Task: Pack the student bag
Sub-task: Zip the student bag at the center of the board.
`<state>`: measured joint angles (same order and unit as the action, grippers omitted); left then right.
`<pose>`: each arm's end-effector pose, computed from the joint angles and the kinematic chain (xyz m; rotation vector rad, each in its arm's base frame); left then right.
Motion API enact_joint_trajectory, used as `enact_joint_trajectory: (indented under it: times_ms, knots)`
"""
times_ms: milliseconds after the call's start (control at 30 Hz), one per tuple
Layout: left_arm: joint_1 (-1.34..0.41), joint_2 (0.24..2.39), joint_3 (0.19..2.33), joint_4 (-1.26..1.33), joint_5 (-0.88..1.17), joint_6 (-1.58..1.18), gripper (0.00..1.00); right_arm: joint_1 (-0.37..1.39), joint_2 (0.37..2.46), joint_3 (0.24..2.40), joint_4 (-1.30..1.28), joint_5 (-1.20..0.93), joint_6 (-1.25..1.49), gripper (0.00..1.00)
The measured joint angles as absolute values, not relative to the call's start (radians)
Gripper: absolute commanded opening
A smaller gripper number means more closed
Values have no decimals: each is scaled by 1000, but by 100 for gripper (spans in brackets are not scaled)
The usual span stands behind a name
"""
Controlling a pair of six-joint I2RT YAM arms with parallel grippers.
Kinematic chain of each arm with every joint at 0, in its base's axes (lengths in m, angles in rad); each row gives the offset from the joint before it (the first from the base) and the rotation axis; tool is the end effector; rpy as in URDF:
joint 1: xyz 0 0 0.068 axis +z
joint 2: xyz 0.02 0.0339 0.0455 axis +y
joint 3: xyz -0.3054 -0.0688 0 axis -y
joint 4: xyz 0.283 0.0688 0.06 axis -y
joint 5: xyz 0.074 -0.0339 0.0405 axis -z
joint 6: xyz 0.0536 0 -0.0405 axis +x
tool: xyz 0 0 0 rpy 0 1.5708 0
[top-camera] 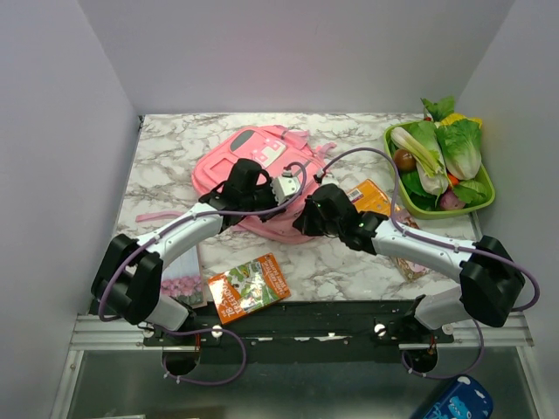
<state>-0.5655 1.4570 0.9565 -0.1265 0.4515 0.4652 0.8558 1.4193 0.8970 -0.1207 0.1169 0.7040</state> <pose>0.2926 -0.2134 0.2620 1.2869 1.7575 -0.5516 0.2348 0.2609 0.2499 -0.1076 2.3063 0.7159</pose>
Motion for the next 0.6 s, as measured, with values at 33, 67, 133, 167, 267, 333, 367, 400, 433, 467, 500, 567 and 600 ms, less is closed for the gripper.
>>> enact_joint_trajectory:
  times_ms: [33, 67, 133, 167, 267, 333, 367, 400, 433, 467, 500, 567, 600]
  knots:
    - [-568, 1457, 952, -125, 451, 465, 17, 856, 1419, 896, -121, 118, 704, 0]
    - [-570, 1457, 951, -125, 452, 469, 9, 856, 1419, 896, -121, 120, 703, 1]
    - [-576, 1455, 949, -125, 452, 478, 4, 855, 1419, 896, -121, 129, 700, 1]
    - [-577, 1452, 947, -126, 451, 487, 2, 855, 1419, 896, -122, 134, 697, 0]
    - [-577, 1432, 942, -141, 452, 514, 0, 841, 1419, 896, -122, 139, 683, 0]
    - [-577, 1421, 941, -161, 453, 536, 0, 831, 1419, 897, -123, 138, 672, 1]
    - [-577, 1414, 941, -176, 453, 551, 0, 823, 1419, 897, -123, 137, 665, 0]
    - [-577, 1406, 941, -192, 453, 564, 0, 813, 1419, 897, -125, 136, 658, 1]
    - [-577, 1397, 941, -211, 454, 579, 0, 800, 1419, 897, -128, 137, 652, 0]
    - [-577, 1391, 941, -228, 454, 592, 0, 787, 1419, 897, -132, 136, 645, 0]
    - [-577, 1381, 941, -247, 457, 610, 0, 774, 1420, 897, -134, 136, 637, 0]
    - [-576, 1366, 941, -286, 466, 651, 0, 751, 1420, 897, -139, 137, 622, 1]
    - [-576, 1359, 941, -310, 473, 675, 0, 742, 1421, 897, -141, 137, 614, 1]
